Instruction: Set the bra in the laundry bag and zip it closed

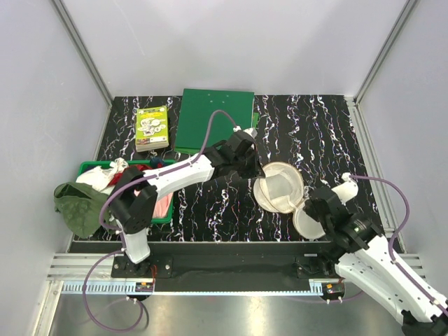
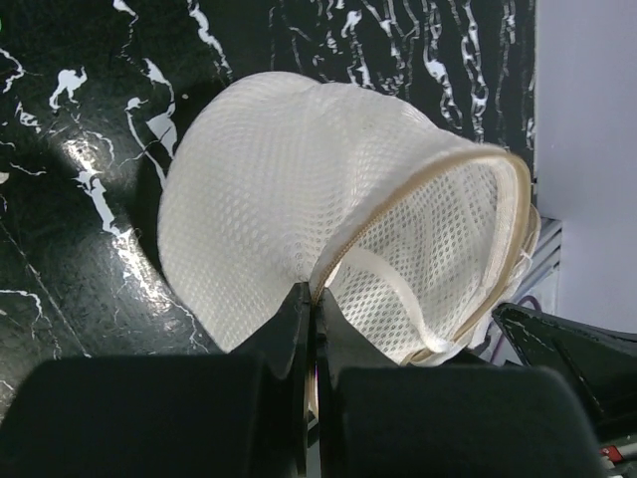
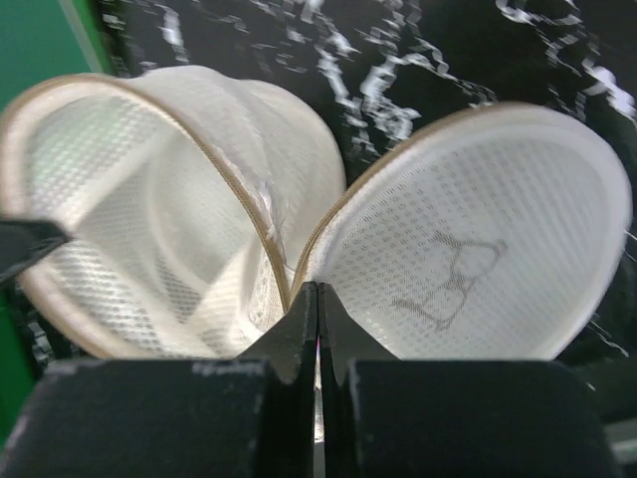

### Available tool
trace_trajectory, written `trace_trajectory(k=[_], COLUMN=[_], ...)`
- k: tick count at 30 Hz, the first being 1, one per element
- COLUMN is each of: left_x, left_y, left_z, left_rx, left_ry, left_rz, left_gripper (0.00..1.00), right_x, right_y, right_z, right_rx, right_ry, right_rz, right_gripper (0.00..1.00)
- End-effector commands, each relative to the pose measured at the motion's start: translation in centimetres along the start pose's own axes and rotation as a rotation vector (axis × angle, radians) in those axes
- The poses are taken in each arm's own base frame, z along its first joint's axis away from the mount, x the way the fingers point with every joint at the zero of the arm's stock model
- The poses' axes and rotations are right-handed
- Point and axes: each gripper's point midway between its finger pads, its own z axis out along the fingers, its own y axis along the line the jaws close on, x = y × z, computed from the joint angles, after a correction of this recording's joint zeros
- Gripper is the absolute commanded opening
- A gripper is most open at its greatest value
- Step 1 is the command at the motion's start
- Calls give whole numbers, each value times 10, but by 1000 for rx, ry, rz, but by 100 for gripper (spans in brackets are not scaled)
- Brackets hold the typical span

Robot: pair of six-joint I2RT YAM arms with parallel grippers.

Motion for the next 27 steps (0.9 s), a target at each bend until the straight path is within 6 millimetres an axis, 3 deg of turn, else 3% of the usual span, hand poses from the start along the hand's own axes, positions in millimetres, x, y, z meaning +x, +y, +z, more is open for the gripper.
trace_trajectory(k=[1, 3, 6, 7, 8, 9, 10, 11, 12, 13, 14, 15, 16, 17, 18, 20, 21, 22, 23, 24, 26, 27], left_x=[-18, -19, -23, -20, -34, -39, -33, -40, -46, -37, -35, -38, -21, -20, -20, -7, -5, 2, 4, 6, 11, 11], left_y=[-17, -12, -6, 2, -1, 3, 20, 31, 27, 51, 64, 61, 84, 90, 86, 103, 101, 108, 113, 112, 109, 103], left_z=[-4, -4, -14, -19, -42, -54, -66, -81, -112, -122, -134, -168, -174, -191, -224, -248, -279, -290, -302, -316, -348, -364], left_rx=[39, 15, -23, -58, -71, -92, -144, -194, -179, -236, -272, -242, -289, -298, -249, -255, -201, -206, -206, -179, -102, -66], left_ry=[-49, -51, -62, -62, -140, -181, -193, -249, -307, -297, -317, -385, -370, -418, -496, -551, -633, -648, -683, -717, -787, -818], left_rz=[15, 40, 91, 100, 124, 133, 139, 144, 144, 133, 124, 115, 109, 92, 76, 36, 5, -25, -43, -55, -59, -59], left_gripper=[0, 6, 35, 52, 57, 62, 67, 71, 72, 72, 72, 72, 72, 72, 72, 72, 72, 71, 71, 71, 71, 71], right_x=[-10, -11, -13, -12, -10, -9, -6, -5, -3, -1, -7, -7, -19, -25, -27, -37, -29, -28, -16, 3, 22, 61], right_y=[-24, -27, -25, -22, -10, -6, -4, 5, 8, 11, 22, 25, 40, 48, 57, 95, 108, 131, 163, 180, 238, 256], right_z=[-2, -2, -1, -1, 0, -1, 1, 0, 1, 4, 0, 2, -4, -4, -1, -5, 3, -1, -5, 6, -5, -2], right_rx=[139, 159, 157, 143, 93, 74, 79, 52, 48, 61, 35, 49, 17, 5, 3, -97, -103, -171, -269, -286, -451, -494], right_ry=[-56, -66, -68, -61, -35, -22, -2, 19, 34, 55, 60, 73, 55, 46, 46, 12, 33, 40, 43, 75, 48, 93], right_rz=[40, 53, 40, 24, -12, -28, -51, -75, -92, -122, -159, -196, -233, -261, -299, -379, -427, -476, -502, -551, -607, -685], right_gripper=[0, 0, 4, 11, 20, 38, 45, 56, 63, 71, 75, 78, 80, 82, 82, 86, 88, 89, 91, 92, 99, 100])
